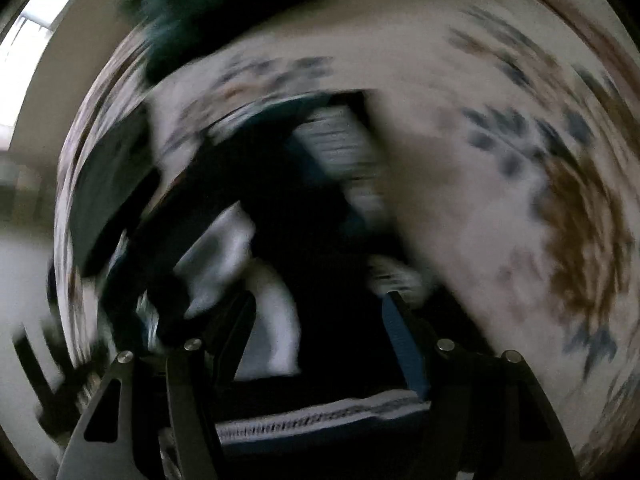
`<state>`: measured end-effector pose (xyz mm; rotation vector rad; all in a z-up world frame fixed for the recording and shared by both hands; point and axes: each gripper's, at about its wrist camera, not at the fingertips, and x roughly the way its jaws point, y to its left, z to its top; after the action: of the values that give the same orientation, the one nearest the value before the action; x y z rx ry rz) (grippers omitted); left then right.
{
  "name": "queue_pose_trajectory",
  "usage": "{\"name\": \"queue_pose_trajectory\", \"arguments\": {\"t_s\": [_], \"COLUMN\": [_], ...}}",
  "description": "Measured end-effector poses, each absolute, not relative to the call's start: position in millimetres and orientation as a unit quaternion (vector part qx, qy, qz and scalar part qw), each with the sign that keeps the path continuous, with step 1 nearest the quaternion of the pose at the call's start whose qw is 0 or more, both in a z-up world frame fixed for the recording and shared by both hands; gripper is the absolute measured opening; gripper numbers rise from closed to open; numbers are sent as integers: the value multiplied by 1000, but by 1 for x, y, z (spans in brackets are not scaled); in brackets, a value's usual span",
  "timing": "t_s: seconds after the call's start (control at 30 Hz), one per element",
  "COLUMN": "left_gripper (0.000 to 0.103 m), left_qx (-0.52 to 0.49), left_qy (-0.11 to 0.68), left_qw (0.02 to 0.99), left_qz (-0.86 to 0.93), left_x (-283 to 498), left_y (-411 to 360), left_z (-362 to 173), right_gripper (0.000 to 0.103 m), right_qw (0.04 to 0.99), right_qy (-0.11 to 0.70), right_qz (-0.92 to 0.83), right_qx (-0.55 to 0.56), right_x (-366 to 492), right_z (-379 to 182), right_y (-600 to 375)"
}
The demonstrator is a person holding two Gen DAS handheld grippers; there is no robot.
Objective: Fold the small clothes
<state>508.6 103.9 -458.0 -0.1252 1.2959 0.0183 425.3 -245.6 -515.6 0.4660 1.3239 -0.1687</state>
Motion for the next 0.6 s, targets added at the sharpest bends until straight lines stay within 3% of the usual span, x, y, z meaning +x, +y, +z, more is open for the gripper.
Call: {"name": "queue_pose_trajectory", "arguments": {"t_s": [0.07, 0.2, 0.33, 0.47, 0.53, 0.57, 0.6], "left_gripper": [19, 65, 71, 71, 71, 71, 71], "left_qx": [-58, -47, -49, -80, -82, -81, -81], "left_qy": [598, 586, 583, 592, 590, 588, 585], "left_qw": [799, 802, 794, 778, 779, 781, 784], "left_qz": [36, 103, 164, 195, 197, 195, 191], "left_x": [492, 449, 414, 394, 388, 387, 386], "left_y": [117, 148, 183, 211, 215, 215, 213], "left_z": [-454, -448, -454, -468, -468, -467, -464], "right_gripper": [68, 68, 68, 66, 22, 8, 8], "right_qw": [775, 778, 776, 780, 776, 778, 787], "right_qy": [620, 618, 609, 596, 604, 606, 599], "right_qz": [-11, 102, 162, 182, 174, 160, 147], "right_qx": [122, 40, -6, -55, -47, -35, -6], "right_x": [437, 454, 478, 496, 506, 509, 510], "right_z": [-511, -513, -529, -543, -551, -550, -543], "right_y": [-187, -76, 16, 79, 85, 79, 67]}}
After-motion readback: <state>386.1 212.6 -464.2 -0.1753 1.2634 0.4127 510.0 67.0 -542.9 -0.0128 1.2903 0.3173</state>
